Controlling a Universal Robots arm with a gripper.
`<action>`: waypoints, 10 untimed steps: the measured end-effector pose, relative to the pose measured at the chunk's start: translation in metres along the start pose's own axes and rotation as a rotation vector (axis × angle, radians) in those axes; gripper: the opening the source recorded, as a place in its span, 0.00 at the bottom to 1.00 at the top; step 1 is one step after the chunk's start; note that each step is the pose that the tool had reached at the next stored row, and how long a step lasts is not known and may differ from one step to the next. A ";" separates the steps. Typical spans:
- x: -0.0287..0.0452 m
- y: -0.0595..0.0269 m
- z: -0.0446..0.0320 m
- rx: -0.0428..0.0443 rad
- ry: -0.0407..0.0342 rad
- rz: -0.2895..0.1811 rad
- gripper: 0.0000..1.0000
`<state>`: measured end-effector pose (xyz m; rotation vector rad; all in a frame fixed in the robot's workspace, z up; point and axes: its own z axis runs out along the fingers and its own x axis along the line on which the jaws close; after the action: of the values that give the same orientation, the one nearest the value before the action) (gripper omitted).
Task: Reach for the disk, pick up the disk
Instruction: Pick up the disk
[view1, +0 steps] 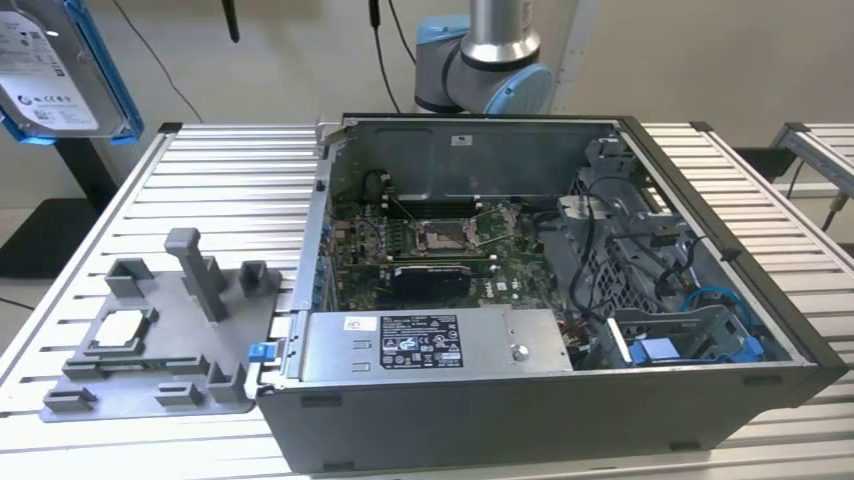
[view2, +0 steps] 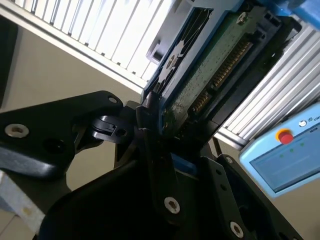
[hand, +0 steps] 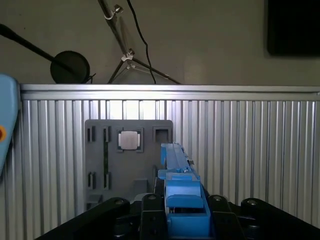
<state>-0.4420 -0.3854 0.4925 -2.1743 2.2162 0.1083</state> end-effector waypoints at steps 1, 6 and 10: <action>-0.0001 0.0000 -0.0017 0.0000 0.0000 0.000 0.00; -0.0003 0.0001 -0.0042 0.0002 -0.0002 0.000 0.00; -0.0003 0.0001 -0.0043 0.0001 -0.0002 0.000 0.00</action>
<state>-0.4420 -0.3854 0.4968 -2.1741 2.2160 0.1084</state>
